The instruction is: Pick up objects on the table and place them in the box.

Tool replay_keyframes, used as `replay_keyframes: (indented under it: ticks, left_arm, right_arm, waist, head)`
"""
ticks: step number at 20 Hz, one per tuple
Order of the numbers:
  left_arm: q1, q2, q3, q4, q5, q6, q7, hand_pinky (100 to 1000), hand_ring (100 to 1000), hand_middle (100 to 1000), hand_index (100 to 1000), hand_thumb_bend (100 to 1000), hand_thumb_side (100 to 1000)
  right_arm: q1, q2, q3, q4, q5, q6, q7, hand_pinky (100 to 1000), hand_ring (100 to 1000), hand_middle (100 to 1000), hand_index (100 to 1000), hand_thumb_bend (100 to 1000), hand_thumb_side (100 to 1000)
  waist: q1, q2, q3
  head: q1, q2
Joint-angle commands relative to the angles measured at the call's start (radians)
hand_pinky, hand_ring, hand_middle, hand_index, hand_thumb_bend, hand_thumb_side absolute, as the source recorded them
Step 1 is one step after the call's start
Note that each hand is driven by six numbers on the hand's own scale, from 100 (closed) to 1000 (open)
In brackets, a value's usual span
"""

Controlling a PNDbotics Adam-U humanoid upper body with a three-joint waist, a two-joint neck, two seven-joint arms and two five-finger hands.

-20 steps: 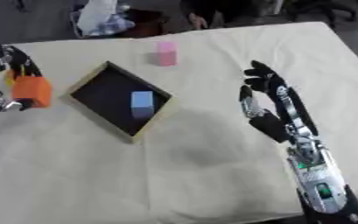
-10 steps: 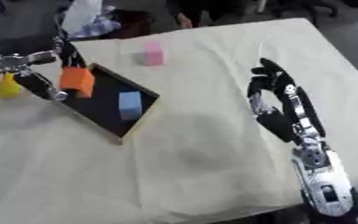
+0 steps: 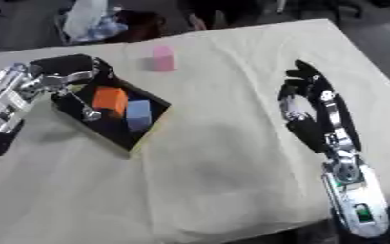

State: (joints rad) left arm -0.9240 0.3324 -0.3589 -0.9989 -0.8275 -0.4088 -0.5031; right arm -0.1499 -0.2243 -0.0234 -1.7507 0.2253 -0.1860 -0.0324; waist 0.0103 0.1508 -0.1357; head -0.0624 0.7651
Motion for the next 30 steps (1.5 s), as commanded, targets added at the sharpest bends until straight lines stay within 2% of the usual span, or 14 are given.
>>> replay_keyframes:
  ticks: [1,5,9,10,13,16,18,21,26,30]
  left_arm:
    - [-0.015,0.017,0.003,-0.001,0.003,-0.02,-0.043,778,693,700,812,433,269]
    - [-0.018,0.052,0.0,-0.029,0.034,-0.025,-0.13,799,740,759,846,487,334]
    - [-0.018,0.069,-0.002,-0.056,0.064,-0.016,-0.176,799,740,759,846,487,334]
    - [-0.018,0.071,-0.002,-0.059,0.067,-0.014,-0.181,806,751,774,859,516,374]
    - [-0.019,0.124,0.019,-0.102,0.08,-0.001,-0.171,799,740,759,843,513,361]
    - [-0.007,0.203,0.05,-0.144,0.097,0.031,-0.137,794,736,757,845,527,364]
    - [0.004,0.259,0.088,-0.138,0.087,0.059,-0.107,789,728,755,850,551,402]
    - [0.02,0.322,0.164,-0.078,0.054,0.107,-0.058,782,716,750,850,542,407]
    - [0.012,0.337,0.307,0.061,-0.026,0.196,0.031,774,708,746,844,530,389]
    - [-0.008,0.305,0.41,0.177,-0.097,0.267,0.102,768,696,739,838,515,385]
  right_arm:
    - [-0.013,-0.008,-0.001,-0.01,-0.009,0.001,-0.005,815,797,792,938,100,554]
    - [-0.012,-0.008,-0.003,-0.008,-0.01,0.003,-0.006,815,797,792,938,100,556]
    - [-0.011,-0.008,-0.004,-0.008,-0.01,0.003,-0.005,815,797,792,938,100,556]
    - [-0.011,-0.008,-0.004,-0.008,-0.01,0.004,-0.005,815,796,791,937,100,557]
    - [-0.002,-0.014,-0.013,-0.005,-0.008,0.007,-0.011,815,796,791,937,100,558]
    - [0.0,-0.015,-0.015,-0.004,-0.006,0.008,-0.012,815,796,791,938,100,558]
    - [0.003,-0.017,-0.017,-0.002,-0.006,0.009,-0.013,815,796,791,938,100,556]
    - [0.004,-0.016,-0.018,-0.002,-0.006,0.009,-0.013,815,796,791,938,100,557]
    - [0.004,-0.014,-0.017,-0.002,-0.009,0.009,-0.011,815,795,790,938,100,559]
    - [0.004,-0.014,-0.015,-0.001,-0.012,0.009,-0.009,815,794,789,937,100,563]
  waist:
    - [-0.004,0.001,0.001]
    - [-0.003,-0.001,0.007]
    - [-0.003,-0.001,0.009]
    - [-0.003,-0.001,0.01]
    - [-0.001,-0.007,0.038]
    - [-0.001,-0.01,0.049]
    - [-0.002,-0.012,0.06]
    - [-0.005,-0.013,0.067]
    - [-0.007,-0.012,0.07]
    - [-0.008,-0.011,0.063]
  head:
    - [0.0,0.005]
    - [-0.005,0.005]
    - [-0.007,0.005]
    - [-0.007,0.005]
    - [-0.027,0.005]
    - [-0.034,0.005]
    - [-0.041,0.005]
    - [-0.042,0.005]
    - [-0.045,0.005]
    - [-0.038,0.005]
